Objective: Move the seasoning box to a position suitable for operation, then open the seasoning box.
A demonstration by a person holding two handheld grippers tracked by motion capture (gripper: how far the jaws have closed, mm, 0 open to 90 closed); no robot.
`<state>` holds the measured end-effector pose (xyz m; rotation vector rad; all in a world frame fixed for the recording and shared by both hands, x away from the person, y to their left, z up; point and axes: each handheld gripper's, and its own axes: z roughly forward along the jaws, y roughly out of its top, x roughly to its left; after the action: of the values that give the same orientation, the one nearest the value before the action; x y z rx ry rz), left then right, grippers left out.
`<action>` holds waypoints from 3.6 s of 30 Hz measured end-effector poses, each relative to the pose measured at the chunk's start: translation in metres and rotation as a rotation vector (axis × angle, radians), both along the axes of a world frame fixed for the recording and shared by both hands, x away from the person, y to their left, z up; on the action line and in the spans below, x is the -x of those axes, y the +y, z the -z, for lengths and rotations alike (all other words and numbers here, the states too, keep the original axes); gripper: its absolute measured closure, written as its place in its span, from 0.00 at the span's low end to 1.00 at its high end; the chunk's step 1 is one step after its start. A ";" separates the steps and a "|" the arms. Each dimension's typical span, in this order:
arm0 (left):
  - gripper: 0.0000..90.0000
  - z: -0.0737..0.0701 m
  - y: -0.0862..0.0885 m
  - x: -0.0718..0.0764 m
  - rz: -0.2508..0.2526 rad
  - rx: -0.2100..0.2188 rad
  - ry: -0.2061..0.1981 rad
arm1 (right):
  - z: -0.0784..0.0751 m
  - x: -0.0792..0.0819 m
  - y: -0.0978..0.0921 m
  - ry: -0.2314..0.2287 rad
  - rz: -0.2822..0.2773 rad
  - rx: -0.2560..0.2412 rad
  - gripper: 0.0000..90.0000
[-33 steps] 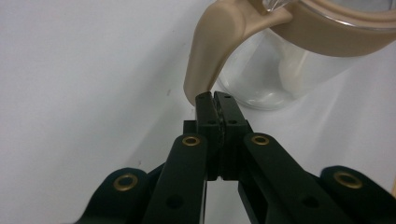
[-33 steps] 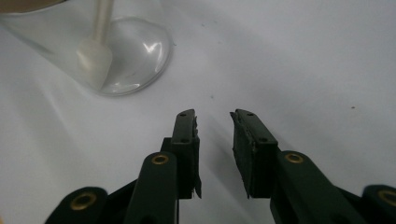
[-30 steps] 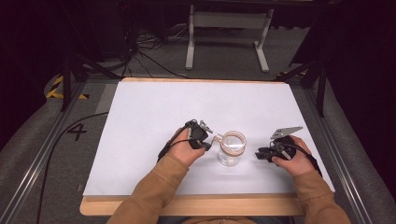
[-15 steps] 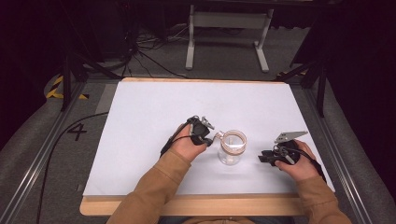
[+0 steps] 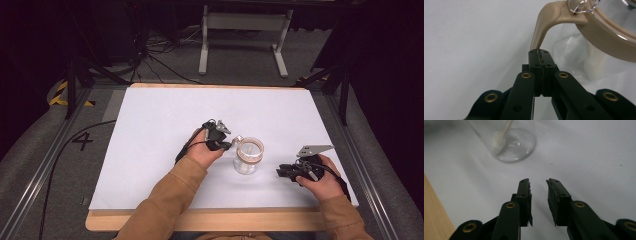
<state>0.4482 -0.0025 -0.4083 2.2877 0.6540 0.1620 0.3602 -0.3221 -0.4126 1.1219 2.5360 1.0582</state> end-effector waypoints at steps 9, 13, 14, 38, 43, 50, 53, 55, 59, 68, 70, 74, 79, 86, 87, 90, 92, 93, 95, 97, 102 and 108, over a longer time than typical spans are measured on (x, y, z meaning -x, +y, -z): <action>0.98 -0.010 0.015 0.003 -0.030 0.023 0.024 | -0.002 -0.003 0.005 -0.023 -0.016 -0.026 0.97; 0.98 -0.016 0.026 0.010 -0.044 0.033 0.023 | -0.004 -0.010 0.012 -0.042 -0.030 -0.044 0.99; 0.98 -0.017 0.029 0.012 -0.049 0.026 0.030 | -0.004 -0.012 0.014 -0.047 -0.035 -0.042 1.00; 0.97 -0.013 0.061 0.028 -0.109 0.028 0.048 | 0.001 -0.040 0.051 -0.063 -0.145 0.040 1.00; 0.97 -0.014 0.063 0.027 -0.118 0.038 0.048 | 0.000 -0.036 0.057 -0.060 -0.171 0.050 1.00; 0.97 -0.014 0.065 0.027 -0.120 0.042 0.052 | -0.001 -0.028 0.071 -0.054 -0.221 0.072 1.00; 0.97 -0.014 0.065 0.026 -0.122 0.042 0.053 | -0.001 -0.026 0.076 -0.054 -0.233 0.074 1.00; 0.97 -0.014 0.067 0.025 -0.119 0.042 0.052 | -0.001 -0.024 0.080 -0.050 -0.251 0.071 1.00; 0.96 -0.014 0.069 0.025 -0.124 0.045 0.052 | -0.001 -0.021 0.087 -0.049 -0.274 0.071 1.00; 0.97 -0.014 0.070 0.024 -0.116 0.050 0.052 | 0.000 -0.019 0.091 -0.048 -0.288 0.065 1.00; 0.97 -0.014 0.071 0.024 -0.113 0.057 0.054 | -0.001 -0.019 0.090 -0.044 -0.288 0.059 1.00; 0.99 -0.022 0.074 0.023 -0.101 0.107 0.049 | -0.004 -0.020 0.082 -0.056 -0.275 0.044 1.00; 0.99 -0.040 0.075 0.024 -0.054 0.203 -0.001 | -0.010 -0.018 0.065 -0.065 -0.222 0.021 1.00; 1.00 -0.052 0.061 0.018 0.009 0.310 -0.052 | -0.013 -0.005 0.057 -0.077 -0.198 0.008 1.00; 1.00 -0.052 0.058 0.017 0.014 0.305 -0.051 | -0.013 -0.003 0.056 -0.077 -0.192 0.012 1.00; 1.00 -0.049 0.048 0.012 0.032 0.314 -0.054 | -0.012 0.002 0.054 -0.076 -0.180 0.014 1.00; 1.00 -0.048 0.045 0.010 0.033 0.315 -0.048 | -0.011 0.005 0.052 -0.076 -0.173 0.015 1.00; 1.00 -0.047 0.042 0.009 0.041 0.315 -0.046 | -0.011 0.005 0.052 -0.076 -0.173 0.015 1.00; 1.00 -0.046 0.037 0.005 0.059 0.322 -0.046 | -0.010 0.009 0.051 -0.078 -0.164 0.014 1.00; 1.00 -0.044 0.031 0.003 0.073 0.315 -0.037 | -0.009 0.012 0.052 -0.084 -0.167 0.012 1.00; 0.99 -0.038 0.021 0.000 0.084 0.308 -0.035 | -0.008 0.019 0.058 -0.096 -0.181 0.010 1.00; 0.99 -0.036 0.016 -0.001 0.093 0.321 -0.077 | -0.009 0.023 0.060 -0.098 -0.182 0.003 1.00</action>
<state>0.4491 0.0132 -0.3718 1.9878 0.4932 0.0922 0.3375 -0.2625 -0.4040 0.8281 2.5987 1.1216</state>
